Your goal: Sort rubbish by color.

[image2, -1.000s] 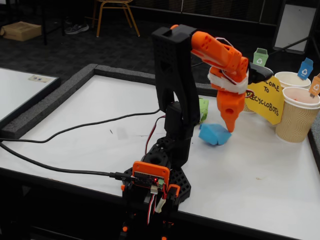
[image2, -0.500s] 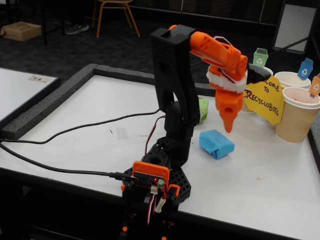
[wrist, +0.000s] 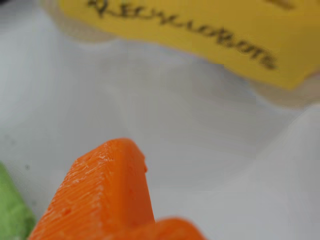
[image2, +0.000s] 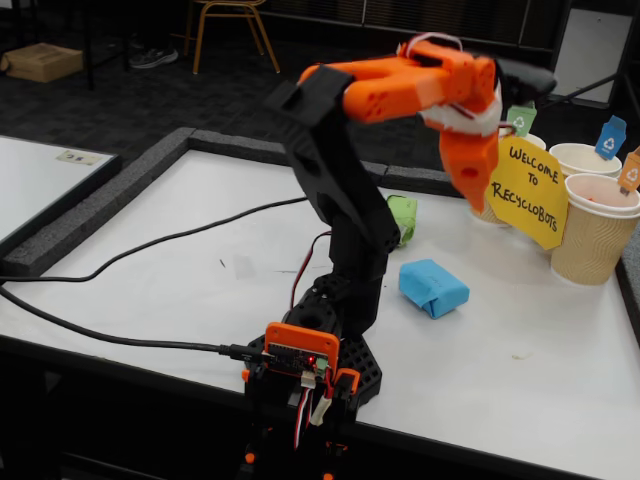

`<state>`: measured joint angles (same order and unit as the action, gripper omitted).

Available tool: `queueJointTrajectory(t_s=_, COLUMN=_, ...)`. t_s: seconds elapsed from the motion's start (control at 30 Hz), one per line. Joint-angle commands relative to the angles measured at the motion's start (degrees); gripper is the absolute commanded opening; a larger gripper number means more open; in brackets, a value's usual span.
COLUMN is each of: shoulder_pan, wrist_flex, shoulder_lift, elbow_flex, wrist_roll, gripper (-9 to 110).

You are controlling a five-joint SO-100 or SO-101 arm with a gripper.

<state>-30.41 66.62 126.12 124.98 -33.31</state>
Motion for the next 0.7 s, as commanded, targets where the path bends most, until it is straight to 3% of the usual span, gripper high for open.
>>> queueJointTrajectory(t_s=0.0, shoulder_pan=-2.5, wrist_flex=4.5, shoulder_lift=6.4, elbow_flex=-4.6, wrist_roll=-1.2, gripper=16)
queueJointTrajectory(t_s=0.27, shoulder_pan=-2.5, wrist_flex=4.0, shoulder_lift=3.0, elbow_flex=3.5, wrist_roll=-1.2, gripper=16)
queueJointTrajectory(t_s=0.67, shoulder_pan=1.3, wrist_flex=-7.4, shoulder_lift=-6.3, elbow_flex=11.2, wrist_roll=-1.2, gripper=16)
